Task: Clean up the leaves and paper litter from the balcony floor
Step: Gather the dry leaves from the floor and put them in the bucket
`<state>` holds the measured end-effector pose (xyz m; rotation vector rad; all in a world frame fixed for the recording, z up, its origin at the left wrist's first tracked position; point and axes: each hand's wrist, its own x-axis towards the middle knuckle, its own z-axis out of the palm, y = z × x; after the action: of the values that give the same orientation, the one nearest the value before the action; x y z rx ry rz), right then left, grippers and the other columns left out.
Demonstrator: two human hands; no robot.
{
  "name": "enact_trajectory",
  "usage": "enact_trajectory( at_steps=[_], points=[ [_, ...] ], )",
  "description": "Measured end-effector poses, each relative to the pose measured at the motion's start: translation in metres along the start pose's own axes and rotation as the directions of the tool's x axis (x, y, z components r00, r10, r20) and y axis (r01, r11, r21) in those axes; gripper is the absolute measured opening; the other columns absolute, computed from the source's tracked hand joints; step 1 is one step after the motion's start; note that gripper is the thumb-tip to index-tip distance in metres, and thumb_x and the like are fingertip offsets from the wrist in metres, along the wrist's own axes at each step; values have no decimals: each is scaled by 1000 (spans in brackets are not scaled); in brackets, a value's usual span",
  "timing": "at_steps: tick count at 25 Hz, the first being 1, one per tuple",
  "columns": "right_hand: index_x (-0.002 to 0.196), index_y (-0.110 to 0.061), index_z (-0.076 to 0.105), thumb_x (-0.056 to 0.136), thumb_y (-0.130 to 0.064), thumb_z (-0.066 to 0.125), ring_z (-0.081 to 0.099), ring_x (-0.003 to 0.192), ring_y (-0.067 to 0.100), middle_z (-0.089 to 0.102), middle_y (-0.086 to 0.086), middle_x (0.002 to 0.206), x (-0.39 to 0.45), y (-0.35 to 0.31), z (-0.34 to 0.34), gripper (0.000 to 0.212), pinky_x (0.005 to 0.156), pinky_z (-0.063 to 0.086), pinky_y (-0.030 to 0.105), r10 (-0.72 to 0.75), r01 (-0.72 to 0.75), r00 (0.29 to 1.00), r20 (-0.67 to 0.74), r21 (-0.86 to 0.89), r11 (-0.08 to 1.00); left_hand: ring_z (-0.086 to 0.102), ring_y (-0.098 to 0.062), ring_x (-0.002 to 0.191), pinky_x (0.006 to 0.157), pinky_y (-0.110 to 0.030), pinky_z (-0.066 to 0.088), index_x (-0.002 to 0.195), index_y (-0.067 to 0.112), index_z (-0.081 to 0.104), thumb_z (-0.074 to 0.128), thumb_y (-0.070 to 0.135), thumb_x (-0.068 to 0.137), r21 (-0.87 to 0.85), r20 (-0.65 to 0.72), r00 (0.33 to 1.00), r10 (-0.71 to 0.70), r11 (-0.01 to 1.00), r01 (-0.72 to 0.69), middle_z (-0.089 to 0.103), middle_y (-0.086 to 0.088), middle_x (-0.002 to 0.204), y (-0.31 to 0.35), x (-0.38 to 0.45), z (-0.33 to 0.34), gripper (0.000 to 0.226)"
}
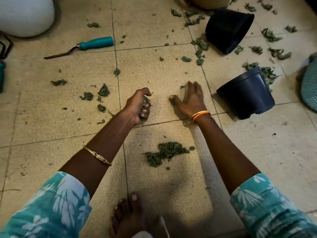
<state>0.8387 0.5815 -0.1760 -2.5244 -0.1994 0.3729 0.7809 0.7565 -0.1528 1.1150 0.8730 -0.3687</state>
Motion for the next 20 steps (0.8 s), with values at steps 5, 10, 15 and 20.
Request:
enact_trajectory(
  at_steps=[5, 10, 15, 20],
  points=[
    [131, 1, 48, 91, -12, 57, 33, 133, 39, 37, 26, 142, -1, -2, 22, 43, 110, 30, 39, -332, 332, 943, 23, -106, 937, 19, -8, 32, 37, -15, 18, 50, 20, 34, 50, 16, 82, 9, -90, 994, 63, 998, -62, 28, 6, 40, -3, -2, 2, 36],
    [71, 2, 69, 66, 17, 58, 63, 76, 34, 69, 18, 83, -10, 4, 26, 19, 61, 54, 37, -468, 436, 872, -147, -202, 877, 22, -6, 33, 35, -12, 20, 54, 20, 35, 49, 18, 85, -100, -32, 999, -37, 994, 34, 30, 8, 42, -6, -8, -1, 34],
    [85, -4, 75, 71, -1, 76, 65, 76, 9, 70, 3, 80, -19, -17, -10, 14, 75, 51, 15, 98, -52, 991, -91, 415, 908, 25, -3, 31, 32, -10, 21, 69, 16, 49, 44, 20, 94, -1, 67, 995, -67, 998, 68, 35, 10, 42, -13, -11, 6, 26],
    [91, -7, 68, 77, 4, 66, 66, 70, 17, 70, 7, 78, -66, -52, 1, 18, 70, 57, 33, 33, 76, 976, -217, 477, 875, 27, -5, 33, 32, -12, 22, 68, 19, 52, 38, 39, 100, 143, 225, 971, -84, 988, 53, 39, 5, 48, -25, -19, 27, 41]
  ],
)
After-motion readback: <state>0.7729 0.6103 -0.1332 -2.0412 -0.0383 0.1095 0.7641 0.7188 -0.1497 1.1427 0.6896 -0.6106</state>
